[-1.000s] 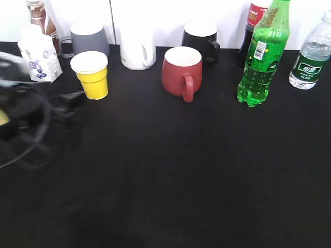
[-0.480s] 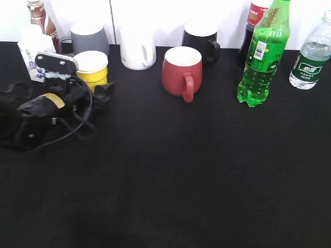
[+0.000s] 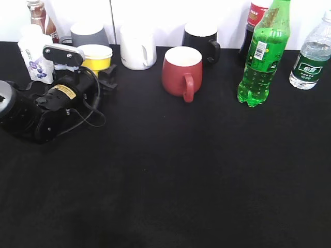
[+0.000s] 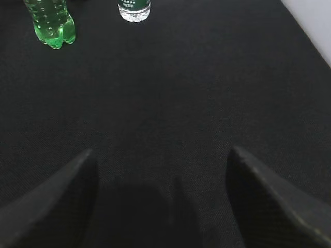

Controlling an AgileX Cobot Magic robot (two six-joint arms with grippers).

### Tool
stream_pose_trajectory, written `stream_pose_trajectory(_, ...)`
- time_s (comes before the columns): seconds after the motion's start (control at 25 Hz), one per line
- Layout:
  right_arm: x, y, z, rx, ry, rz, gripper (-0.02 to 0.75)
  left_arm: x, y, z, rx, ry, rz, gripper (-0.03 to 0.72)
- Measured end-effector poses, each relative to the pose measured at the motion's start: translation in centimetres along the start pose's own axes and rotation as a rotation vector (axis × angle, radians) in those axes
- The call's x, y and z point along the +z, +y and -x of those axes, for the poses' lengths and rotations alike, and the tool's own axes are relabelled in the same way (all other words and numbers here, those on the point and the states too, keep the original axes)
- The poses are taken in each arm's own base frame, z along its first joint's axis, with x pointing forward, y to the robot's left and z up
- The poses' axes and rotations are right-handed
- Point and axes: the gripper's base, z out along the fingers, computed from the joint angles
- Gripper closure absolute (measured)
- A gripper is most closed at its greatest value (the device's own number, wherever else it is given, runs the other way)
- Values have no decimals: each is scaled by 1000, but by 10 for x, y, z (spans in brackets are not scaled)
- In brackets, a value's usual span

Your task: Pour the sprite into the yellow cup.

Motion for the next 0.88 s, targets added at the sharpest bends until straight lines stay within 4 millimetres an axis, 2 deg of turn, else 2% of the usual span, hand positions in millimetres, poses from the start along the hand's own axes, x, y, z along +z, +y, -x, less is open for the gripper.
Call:
stream_pose_trajectory(0.16, 0, 0, 0, 0, 0, 0, 153, -11, -1, 2, 0, -95, -10, 243)
stream_pose_trajectory(0.24, 0, 0, 0, 0, 0, 0, 153, -26, -5, -2, 13, -52, -46, 243)
stream_pose_trajectory(0.32, 1, 0, 1, 1, 7, 2, 153, -45, -11, 11, 34, -53, -97, 243)
stream_pose_trajectory(0.36, 2, 0, 8, 2, -6, 4, 153, -56, -15, 19, 49, -55, -133, 243)
stream_pose_trajectory(0.48, 17, 2, 53, 12, -244, 18, 153, -89, -29, 38, 107, -70, -269, 243)
stream_pose_trajectory(0.56, 51, 1, 75, -28, -354, -7, 153, -105, -38, 36, 141, -46, -361, 243)
stream_pose_trajectory(0.64, 85, 3, 95, 31, -413, 22, 153, -110, -41, 33, 156, -31, -407, 243)
stream_pose_trajectory(0.68, 110, 3, 97, 87, -403, 28, 153, -110, -42, 33, 158, -32, -411, 243)
stream_pose_trajectory(0.76, 148, 0, 87, 117, -465, 5, 206, -110, -42, 33, 158, -32, -412, 243)
stream_pose_trajectory(0.8, 166, 0, 75, 105, -459, -1, 231, -110, -42, 33, 158, -32, -412, 243)
stream_pose_trajectory(0.88, 189, 6, 62, 60, -410, 51, 245, -110, -42, 33, 159, -32, -412, 243)
